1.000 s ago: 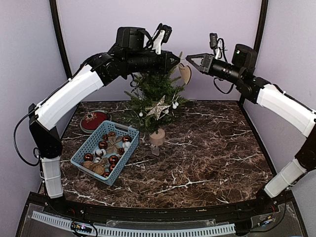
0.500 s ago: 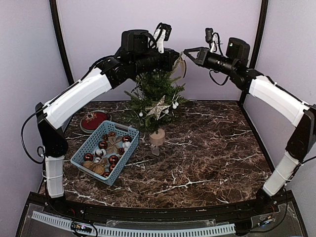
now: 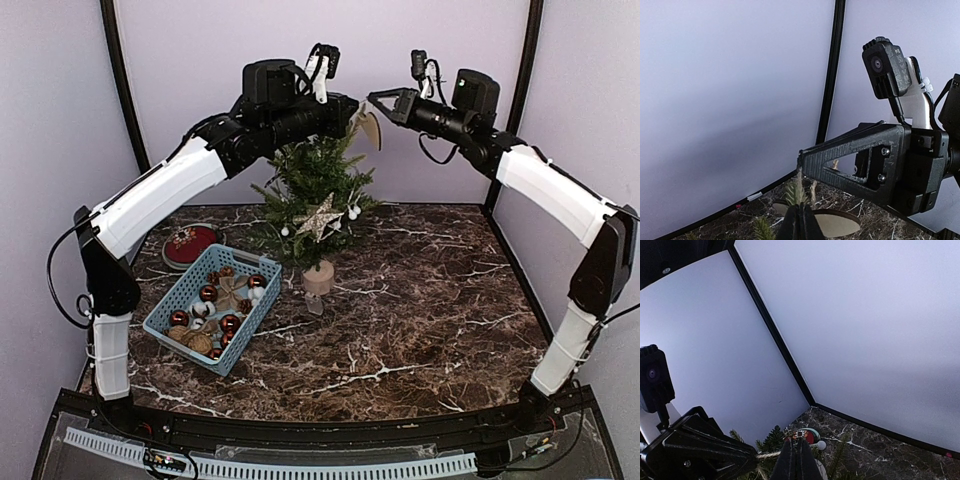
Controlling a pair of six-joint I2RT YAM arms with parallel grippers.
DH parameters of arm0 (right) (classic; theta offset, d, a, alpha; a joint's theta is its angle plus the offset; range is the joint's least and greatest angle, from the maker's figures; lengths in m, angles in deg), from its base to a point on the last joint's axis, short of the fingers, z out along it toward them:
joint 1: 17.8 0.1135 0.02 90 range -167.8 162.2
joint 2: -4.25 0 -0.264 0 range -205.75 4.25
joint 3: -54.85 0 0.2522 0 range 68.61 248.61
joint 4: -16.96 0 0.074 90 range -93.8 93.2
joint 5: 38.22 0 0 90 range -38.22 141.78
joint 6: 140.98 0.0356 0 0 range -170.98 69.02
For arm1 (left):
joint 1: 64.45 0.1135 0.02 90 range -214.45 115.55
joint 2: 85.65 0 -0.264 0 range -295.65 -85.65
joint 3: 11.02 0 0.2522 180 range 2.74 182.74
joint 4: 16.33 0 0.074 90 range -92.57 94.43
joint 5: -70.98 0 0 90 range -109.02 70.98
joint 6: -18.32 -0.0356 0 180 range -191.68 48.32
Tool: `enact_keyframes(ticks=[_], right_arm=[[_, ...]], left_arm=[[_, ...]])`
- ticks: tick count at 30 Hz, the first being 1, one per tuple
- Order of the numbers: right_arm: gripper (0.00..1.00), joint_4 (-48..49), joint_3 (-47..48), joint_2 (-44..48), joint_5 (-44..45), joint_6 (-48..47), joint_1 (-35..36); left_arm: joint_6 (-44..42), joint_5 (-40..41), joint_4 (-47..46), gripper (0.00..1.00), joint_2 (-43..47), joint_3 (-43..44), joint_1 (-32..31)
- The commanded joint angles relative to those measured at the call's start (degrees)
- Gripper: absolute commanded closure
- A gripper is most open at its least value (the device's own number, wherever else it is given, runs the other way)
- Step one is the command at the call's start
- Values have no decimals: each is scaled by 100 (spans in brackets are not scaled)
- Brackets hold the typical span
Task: Decorate the small christmas tree
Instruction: Hang the ornament heart on the branch.
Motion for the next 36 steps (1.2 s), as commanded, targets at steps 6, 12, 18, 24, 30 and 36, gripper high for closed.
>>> enact_keyframes(ticks=[6,12,18,24,30,36], right_arm=[[100,-256,477,-392,213,-120,-229],[100,-312,473,-412,123,-123,-229],[100,-325,319,-320,-85,-120,-229],[100,-427,265,-225,-300,-147,-229],[100,-541,284,-155,-341,-183,-229],[87,-545,240,-53,-224,-153,-229]], left_arm=[[197,-133,-145,100,-14,162,122],[226,-146,1,100,-20,156,128],[294,-314,204,100,-19,144,123],[363,-489,275,100,67,118,123],[370,-661,318,94,179,28,123],[328,-611,293,70,324,-80,124]])
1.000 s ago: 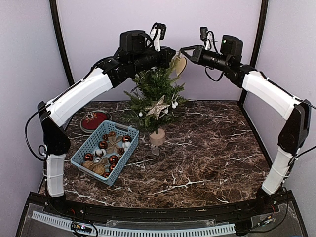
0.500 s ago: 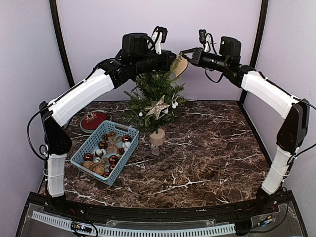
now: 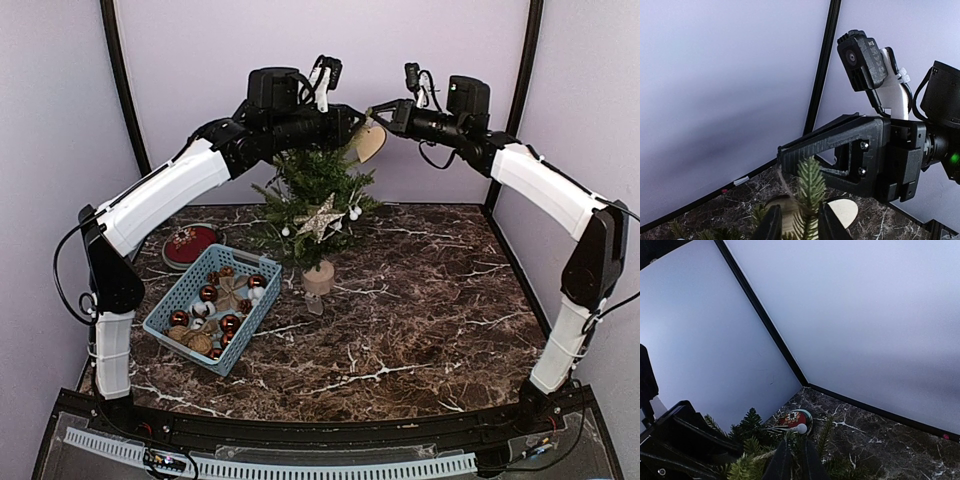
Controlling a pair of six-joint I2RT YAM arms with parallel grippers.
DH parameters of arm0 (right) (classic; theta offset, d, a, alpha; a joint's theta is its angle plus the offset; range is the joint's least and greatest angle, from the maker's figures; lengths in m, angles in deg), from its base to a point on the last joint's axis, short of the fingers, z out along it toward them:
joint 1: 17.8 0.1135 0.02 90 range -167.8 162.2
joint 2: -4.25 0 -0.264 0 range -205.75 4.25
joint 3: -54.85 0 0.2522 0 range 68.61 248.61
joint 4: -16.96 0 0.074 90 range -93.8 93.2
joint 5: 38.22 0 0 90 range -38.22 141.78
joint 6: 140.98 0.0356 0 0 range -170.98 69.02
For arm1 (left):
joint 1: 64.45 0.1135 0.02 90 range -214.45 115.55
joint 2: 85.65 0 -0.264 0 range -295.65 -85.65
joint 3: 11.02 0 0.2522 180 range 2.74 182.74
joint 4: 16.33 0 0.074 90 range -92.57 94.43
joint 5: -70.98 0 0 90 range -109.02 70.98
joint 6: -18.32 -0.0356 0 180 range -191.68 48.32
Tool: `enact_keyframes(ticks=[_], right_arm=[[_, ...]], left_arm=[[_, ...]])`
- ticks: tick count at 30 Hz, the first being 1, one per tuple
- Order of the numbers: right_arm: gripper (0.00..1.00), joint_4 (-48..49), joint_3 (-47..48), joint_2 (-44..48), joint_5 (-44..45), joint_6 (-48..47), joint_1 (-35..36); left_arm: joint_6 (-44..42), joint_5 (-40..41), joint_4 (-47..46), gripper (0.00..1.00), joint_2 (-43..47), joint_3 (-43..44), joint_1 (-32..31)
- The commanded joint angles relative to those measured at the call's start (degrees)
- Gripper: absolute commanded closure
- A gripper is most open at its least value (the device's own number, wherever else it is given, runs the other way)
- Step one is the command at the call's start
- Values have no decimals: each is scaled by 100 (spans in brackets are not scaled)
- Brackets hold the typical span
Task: Decorate the small christmas tree
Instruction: Hang the ornament heart on the branch, then adjust the ornament heart on the branch.
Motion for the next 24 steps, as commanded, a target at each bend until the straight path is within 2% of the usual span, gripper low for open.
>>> enact_keyframes(ticks=[1,9,15,24], right_arm=[[85,84,-45,332,142,-14,-54],[65,127,-113,549,404,-27,-54],[34,290,-657,1012,761,-66,-93],[30,563,-1703,1588,529,-111,-132]], left_arm=[[-32,-63,13,68,507,-86,1],[-152,-8,-35,56,662,-99,1],[-117,-97,109,45,874,-125,6],[58,-186,457,41,1146,-266,1]])
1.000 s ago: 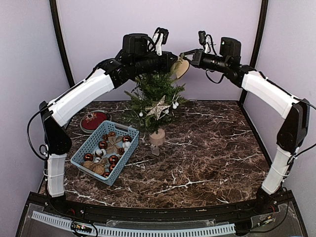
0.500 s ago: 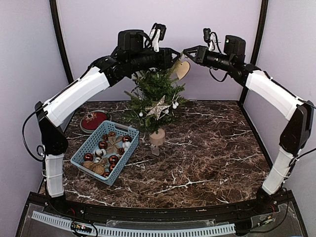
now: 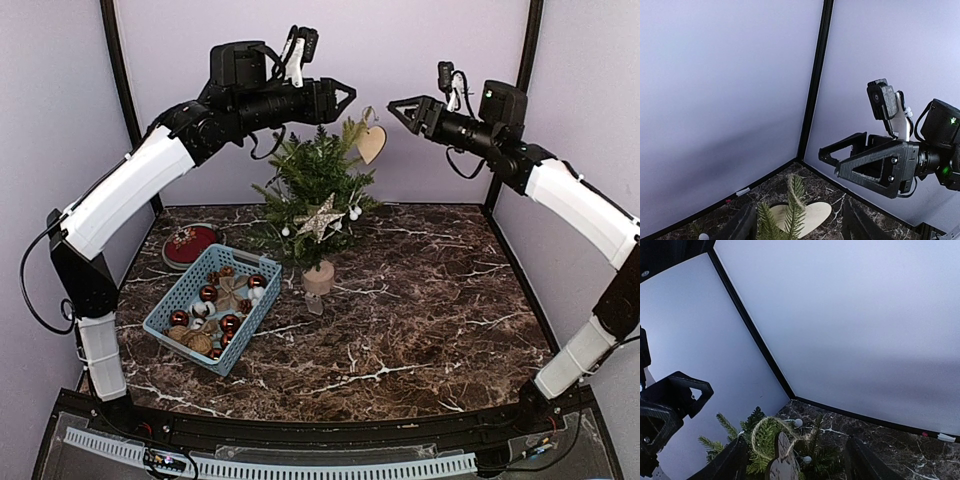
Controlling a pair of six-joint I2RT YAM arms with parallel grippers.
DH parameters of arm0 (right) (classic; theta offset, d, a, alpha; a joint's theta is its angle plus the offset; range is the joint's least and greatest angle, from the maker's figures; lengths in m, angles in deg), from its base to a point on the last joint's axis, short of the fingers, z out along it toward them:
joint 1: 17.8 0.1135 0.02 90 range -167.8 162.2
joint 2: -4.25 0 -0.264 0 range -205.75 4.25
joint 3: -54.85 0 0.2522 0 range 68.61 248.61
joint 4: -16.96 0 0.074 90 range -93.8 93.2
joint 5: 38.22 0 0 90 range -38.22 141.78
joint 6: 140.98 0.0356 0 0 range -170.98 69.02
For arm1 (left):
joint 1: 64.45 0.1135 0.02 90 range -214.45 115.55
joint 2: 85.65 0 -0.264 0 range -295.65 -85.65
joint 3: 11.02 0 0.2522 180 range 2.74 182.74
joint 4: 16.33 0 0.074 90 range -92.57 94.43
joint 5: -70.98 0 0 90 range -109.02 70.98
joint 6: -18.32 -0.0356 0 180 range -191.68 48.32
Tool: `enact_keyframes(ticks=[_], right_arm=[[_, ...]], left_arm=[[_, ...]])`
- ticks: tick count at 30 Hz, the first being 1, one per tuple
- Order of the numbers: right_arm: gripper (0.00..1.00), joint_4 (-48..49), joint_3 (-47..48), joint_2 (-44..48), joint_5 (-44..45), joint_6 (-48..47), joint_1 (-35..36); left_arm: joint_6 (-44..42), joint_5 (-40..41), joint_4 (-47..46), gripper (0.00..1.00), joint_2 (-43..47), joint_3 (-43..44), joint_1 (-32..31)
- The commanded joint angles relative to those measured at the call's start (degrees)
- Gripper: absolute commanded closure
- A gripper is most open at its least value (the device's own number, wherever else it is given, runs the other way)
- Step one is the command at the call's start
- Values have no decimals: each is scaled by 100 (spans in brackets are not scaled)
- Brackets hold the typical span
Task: Decorate the small christmas tree
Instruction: Adjust the ornament heart on the branch.
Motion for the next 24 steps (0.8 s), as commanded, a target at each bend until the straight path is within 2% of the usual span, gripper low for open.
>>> enact_keyframes(ticks=[1,6,11,14,18,23,24], right_arm=[[29,533,-708,346,-219,-66,-26],[27,1297,-1645,772,-749,-260,87],[27,853,-1602,708,-223,-851,348],[32,488,-1263,467,123,-1186,553],[46,328,-907,215,542,-1378,740],[79,173,-735,130,935,-1556,798],[82,111,-716,139,1014,-1618,817]], left_arm=[[194,-102,326,40,391,-104,1],[405,-102,506,39,689,-480,1],[552,-98,400,39,1158,-1133,1],[620,-53,346,39,1336,-1508,1],[688,-5,313,39,1568,-1826,11],[703,90,264,39,1827,-2166,17],[703,98,261,39,1878,-2231,18]])
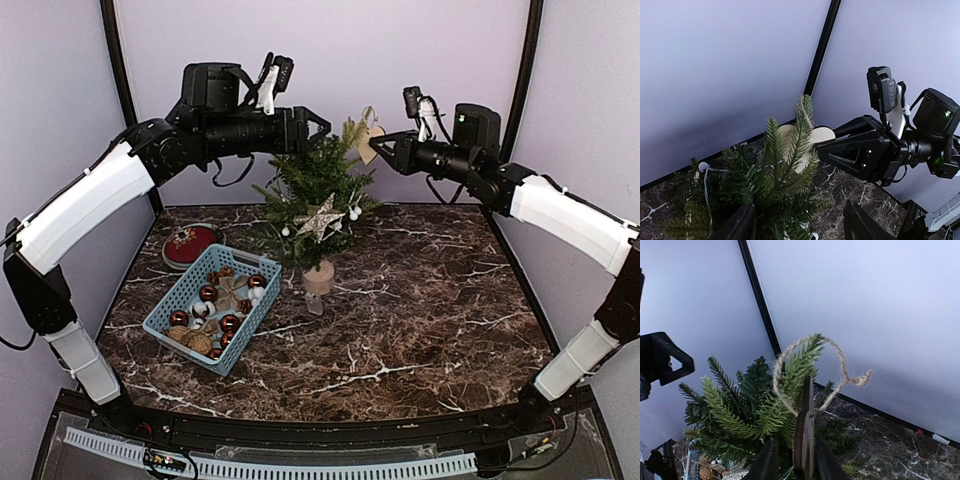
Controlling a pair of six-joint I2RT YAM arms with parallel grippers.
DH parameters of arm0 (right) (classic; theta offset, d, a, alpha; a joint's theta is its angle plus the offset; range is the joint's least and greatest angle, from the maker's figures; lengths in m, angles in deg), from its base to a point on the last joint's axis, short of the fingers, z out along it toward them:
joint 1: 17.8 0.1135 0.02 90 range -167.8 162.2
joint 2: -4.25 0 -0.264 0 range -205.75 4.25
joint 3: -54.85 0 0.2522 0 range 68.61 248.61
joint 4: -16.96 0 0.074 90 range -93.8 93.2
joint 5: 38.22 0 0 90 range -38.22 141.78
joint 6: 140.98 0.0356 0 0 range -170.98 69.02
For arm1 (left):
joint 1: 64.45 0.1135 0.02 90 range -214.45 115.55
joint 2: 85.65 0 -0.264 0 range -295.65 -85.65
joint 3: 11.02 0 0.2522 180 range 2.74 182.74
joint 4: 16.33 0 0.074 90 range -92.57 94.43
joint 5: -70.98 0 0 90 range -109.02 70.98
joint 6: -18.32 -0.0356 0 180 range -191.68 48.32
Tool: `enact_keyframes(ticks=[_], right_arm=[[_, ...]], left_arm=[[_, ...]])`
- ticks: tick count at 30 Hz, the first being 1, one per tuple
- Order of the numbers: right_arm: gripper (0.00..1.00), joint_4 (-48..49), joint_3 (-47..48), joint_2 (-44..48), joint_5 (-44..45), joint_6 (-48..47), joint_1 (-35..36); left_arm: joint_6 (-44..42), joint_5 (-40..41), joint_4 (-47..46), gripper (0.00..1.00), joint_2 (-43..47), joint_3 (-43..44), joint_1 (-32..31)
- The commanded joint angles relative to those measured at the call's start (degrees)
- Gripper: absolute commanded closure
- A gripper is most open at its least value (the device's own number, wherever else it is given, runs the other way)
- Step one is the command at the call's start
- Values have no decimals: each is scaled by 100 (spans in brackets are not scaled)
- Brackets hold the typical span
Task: Decorate the small christmas tree
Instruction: Adjust the ornament heart on the branch.
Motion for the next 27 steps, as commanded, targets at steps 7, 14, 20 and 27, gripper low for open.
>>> enact_keyframes(ticks=[7,14,20,27], right_arm=[[100,-547,331,144,1099,-702,118],[100,-794,500,228,1431,-993,145],[100,-921,580,211,1507,-1098,154],[94,-922,327,187,1418,-1031,188]], left_arm=[[78,134,-224,39,598,-470,51],[77,134,-231,39,695,-598,64],[91,164,-248,39,810,-707,65],[87,174,-221,39,942,-824,72]])
